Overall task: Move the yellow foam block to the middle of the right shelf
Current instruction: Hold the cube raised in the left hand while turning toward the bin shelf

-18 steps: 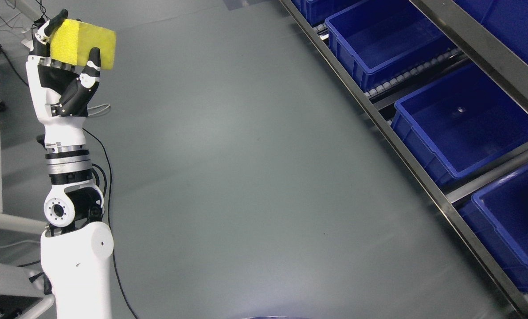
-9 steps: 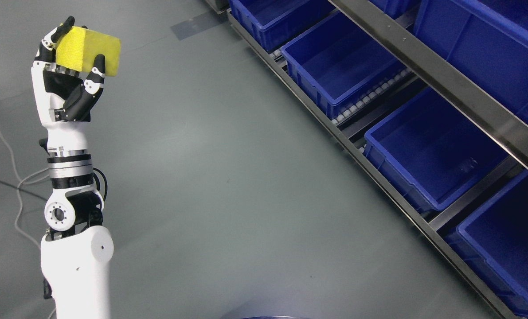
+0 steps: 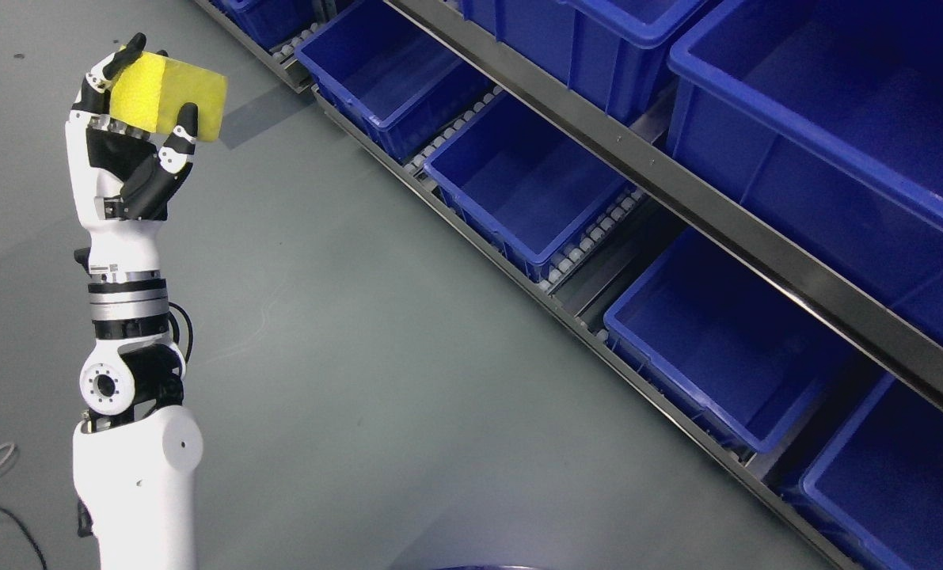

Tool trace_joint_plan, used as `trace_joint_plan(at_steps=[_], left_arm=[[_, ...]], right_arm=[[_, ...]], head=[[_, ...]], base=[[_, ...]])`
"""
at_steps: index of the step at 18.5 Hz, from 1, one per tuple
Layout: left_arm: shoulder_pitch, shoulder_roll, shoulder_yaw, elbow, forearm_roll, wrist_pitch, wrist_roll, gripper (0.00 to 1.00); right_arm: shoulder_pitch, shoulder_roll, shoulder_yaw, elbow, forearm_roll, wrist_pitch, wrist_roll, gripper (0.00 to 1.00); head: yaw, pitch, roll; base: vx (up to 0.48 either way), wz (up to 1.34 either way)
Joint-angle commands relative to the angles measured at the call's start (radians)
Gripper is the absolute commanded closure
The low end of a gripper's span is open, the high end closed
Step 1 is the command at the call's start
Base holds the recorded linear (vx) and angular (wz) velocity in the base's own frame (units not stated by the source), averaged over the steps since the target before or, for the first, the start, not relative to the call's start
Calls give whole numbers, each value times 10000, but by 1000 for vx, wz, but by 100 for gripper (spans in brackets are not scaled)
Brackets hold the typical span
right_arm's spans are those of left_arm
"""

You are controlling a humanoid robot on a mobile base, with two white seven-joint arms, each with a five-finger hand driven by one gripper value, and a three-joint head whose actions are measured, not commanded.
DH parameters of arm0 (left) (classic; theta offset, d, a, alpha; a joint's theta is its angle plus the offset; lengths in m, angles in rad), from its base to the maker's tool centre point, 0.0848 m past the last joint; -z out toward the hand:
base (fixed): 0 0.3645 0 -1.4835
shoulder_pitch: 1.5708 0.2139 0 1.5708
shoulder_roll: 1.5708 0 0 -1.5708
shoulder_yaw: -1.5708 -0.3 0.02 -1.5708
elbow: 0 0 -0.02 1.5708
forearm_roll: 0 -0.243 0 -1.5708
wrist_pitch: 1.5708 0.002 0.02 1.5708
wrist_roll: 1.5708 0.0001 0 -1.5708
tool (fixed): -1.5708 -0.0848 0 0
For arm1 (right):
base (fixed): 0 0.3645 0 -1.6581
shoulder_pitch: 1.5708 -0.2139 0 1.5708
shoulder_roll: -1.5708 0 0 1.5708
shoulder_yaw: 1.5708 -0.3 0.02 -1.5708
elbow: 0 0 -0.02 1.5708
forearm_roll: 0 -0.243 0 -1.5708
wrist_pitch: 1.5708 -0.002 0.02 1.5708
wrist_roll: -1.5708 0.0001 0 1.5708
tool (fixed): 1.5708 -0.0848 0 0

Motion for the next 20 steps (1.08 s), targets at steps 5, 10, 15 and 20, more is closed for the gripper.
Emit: trace_joint_plan(at_steps=[5, 10, 15, 20], left_arm=[[-191, 702, -73, -701, -11, 124, -404, 66], [-1309, 3338, -427, -824, -11, 812, -940, 69], [-4066, 5840, -1634, -504, -422, 2851, -2930, 69], [-6586, 5020, -3952, 1611, -3304, 3208, -5235, 66]], right_arm=[[246, -175, -123, -174, 31, -3, -4, 0], [246, -175, -123, -174, 31, -3, -4, 0], [246, -175, -123, -174, 31, -3, -4, 0], [231, -175, -123, -174, 31, -3, -4, 0]], head=[[0, 0, 0], [0, 0, 0], [0, 0, 0], [0, 0, 0]], base=[[390, -251], [274, -331], [168, -187], [82, -56]])
